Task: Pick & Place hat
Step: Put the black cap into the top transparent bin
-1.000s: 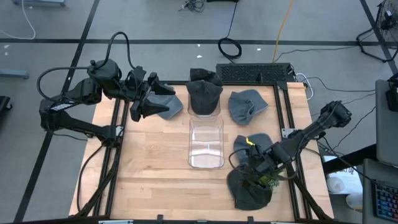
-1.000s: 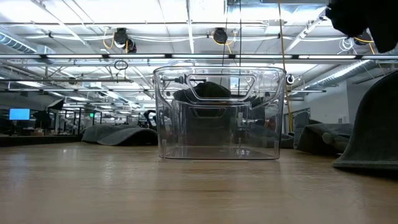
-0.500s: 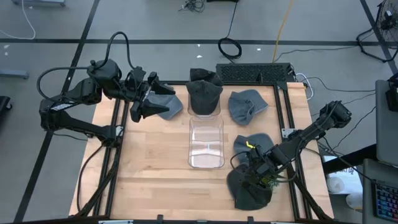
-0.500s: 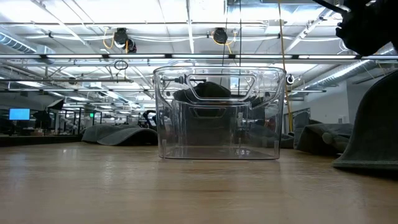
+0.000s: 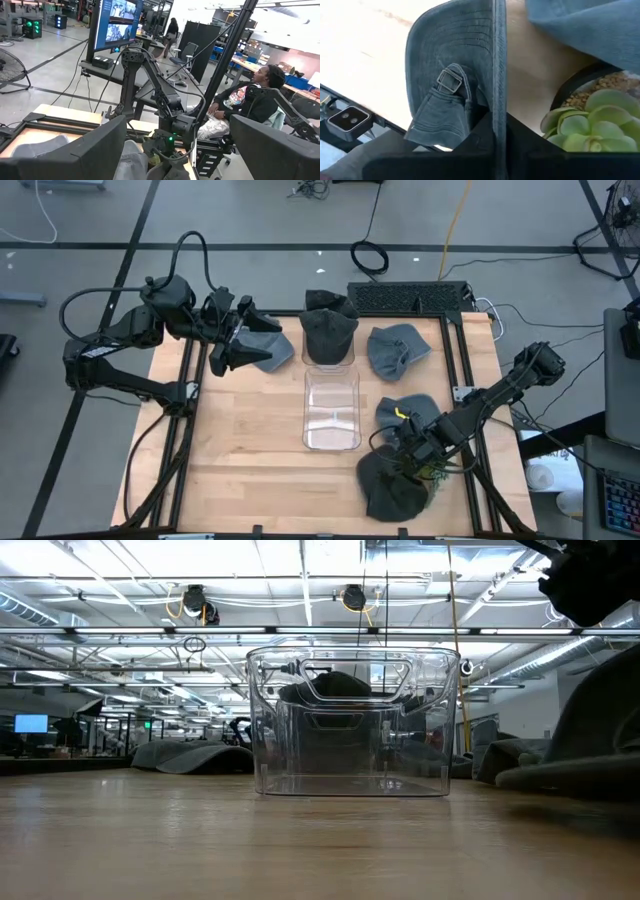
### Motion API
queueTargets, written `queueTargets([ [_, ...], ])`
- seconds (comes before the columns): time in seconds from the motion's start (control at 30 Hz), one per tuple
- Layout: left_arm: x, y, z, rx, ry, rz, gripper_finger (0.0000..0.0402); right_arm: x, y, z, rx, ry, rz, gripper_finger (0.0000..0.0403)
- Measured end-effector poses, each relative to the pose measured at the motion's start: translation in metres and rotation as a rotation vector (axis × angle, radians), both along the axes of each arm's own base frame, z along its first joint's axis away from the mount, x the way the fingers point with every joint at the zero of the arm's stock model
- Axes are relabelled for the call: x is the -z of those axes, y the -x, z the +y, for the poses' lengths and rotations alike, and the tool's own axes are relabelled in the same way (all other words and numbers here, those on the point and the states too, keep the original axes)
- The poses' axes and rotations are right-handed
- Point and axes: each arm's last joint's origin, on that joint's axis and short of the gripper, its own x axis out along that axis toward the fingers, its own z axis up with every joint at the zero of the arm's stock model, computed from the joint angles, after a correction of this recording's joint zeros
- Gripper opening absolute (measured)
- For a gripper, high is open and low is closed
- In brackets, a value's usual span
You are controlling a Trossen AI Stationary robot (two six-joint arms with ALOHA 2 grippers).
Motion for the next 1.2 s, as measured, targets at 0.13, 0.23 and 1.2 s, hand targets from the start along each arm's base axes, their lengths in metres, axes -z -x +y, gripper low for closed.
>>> queueTargets([
  [0.13, 0.0, 0.0, 0.0, 0.0, 0.0, 0.0, 0.0363, -0.002, 0.0, 0.0, -0.01, -0.011, -0.011, 0.0005],
  [0.23, 0.0, 0.0, 0.0, 0.0, 0.0, 0.0, 0.0363, -0.014, 0.002, -0.001, -0.042, -0.051, -0.064, 0.0003],
  [1.2, -0.004, 0.0, 0.002, -0.085, 0.029, -0.03, 0.0363, -0.143, 0.032, -0.092, -0.098, 0.65, -0.903, 0.0],
])
